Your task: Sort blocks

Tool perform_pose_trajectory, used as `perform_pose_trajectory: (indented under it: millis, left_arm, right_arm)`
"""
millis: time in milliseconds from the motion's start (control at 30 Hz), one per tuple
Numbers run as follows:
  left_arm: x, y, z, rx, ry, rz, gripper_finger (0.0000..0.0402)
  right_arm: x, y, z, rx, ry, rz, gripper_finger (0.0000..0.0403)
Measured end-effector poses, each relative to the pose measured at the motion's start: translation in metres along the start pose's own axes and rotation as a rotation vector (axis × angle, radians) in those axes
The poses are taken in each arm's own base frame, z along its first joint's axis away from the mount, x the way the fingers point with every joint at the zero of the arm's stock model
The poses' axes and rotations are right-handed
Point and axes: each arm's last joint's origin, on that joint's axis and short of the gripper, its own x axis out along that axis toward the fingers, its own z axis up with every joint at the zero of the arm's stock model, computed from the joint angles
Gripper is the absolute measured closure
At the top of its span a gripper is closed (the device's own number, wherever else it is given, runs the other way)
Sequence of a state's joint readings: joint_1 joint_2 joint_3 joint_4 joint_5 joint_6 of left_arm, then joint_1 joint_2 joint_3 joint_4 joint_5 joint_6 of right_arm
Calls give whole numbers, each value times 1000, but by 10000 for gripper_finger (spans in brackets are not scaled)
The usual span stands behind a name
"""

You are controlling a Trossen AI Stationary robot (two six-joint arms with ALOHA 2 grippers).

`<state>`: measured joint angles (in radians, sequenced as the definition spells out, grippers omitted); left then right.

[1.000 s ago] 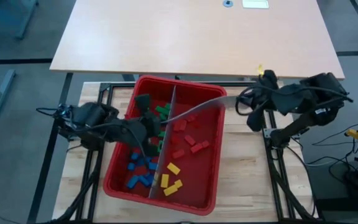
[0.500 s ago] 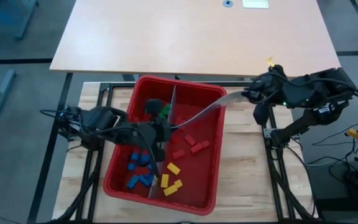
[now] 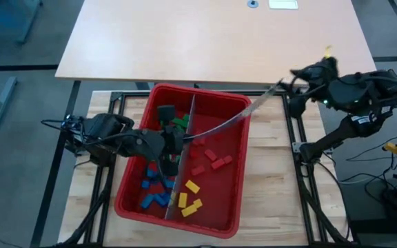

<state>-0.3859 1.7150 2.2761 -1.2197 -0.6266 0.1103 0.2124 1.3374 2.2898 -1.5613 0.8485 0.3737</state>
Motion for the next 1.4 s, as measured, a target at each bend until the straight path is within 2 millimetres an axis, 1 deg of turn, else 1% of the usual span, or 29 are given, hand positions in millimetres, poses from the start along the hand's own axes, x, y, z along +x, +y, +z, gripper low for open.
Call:
perform_pose_trajectory:
  millis: [167,267,367,433,600,733,900,1033,1167,1400]
  left_arm:
    - [-3,7,1,1,-18,15,401]
    - [-4,9,7,-6,-72,-15,400]
    - [-1,13,12,-23,-130,-49,400]
    - [3,13,18,-37,-172,-54,400]
    - [16,13,19,-25,-165,-69,401]
    - [24,12,23,-39,-192,-100,401]
    - [34,10,32,-73,-272,-145,401]
    - [45,8,37,-93,-306,-140,401]
    - [50,7,32,-106,-245,-137,401]
    - [41,13,6,-109,2,-51,401]
  right_arm:
    - [-9,-15,-1,25,-61,-107,179]
    - [-12,-19,-1,55,-78,-131,182]
    - [-14,-22,-1,62,-93,-153,189]
    - [-15,-24,-1,60,-98,-167,194]
    - [-18,-29,-2,35,-110,-208,199]
    - [-22,-35,-3,30,-135,-252,195]
    - [-26,-40,-3,84,-153,-261,193]
    - [-28,-43,-4,97,-160,-262,196]
    - [-28,-43,-5,80,-154,-263,191]
    - [-29,-45,-5,100,-159,-252,172]
